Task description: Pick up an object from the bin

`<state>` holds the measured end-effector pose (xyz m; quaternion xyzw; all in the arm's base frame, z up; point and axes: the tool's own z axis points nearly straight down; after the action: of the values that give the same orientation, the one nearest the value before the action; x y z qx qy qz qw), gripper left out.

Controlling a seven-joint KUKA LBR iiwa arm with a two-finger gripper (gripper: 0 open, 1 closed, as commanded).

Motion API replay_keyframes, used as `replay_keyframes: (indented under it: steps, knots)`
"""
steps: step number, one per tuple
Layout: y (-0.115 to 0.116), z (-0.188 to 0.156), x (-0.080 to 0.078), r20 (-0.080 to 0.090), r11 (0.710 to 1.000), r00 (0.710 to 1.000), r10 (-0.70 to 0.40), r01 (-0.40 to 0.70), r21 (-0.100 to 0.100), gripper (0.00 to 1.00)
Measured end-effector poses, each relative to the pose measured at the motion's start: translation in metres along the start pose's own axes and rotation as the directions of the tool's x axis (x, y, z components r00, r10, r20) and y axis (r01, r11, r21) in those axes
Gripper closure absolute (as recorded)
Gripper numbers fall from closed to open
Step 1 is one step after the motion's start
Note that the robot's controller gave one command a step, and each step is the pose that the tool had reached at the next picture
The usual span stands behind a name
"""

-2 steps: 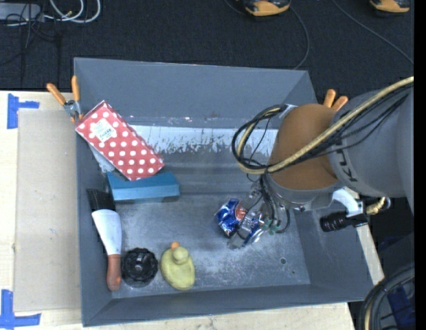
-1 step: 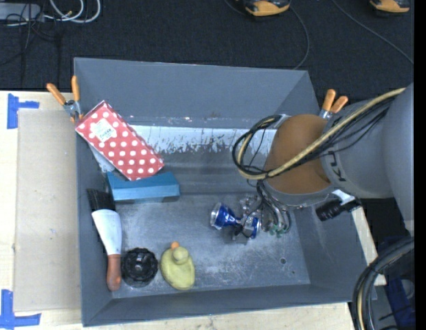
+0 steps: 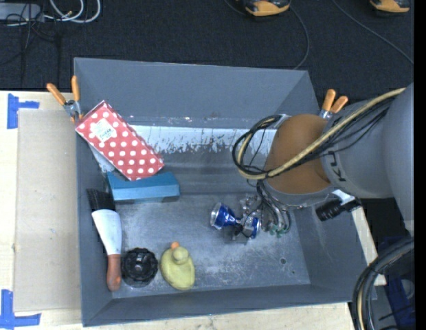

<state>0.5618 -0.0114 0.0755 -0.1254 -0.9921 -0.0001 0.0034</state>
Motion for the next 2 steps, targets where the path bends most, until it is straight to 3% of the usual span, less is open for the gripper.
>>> replay_keyframes:
  steps: [1, 2]
  knots:
    - [0.003, -0.046, 0.002, -0.007, 1.0, 1.0, 0.001, -0.001, 0.003, 1.0]
    - [0.004, -0.064, -0.008, 0.009, 1.0, 1.0, -0.006, 0.006, -0.001, 1.0]
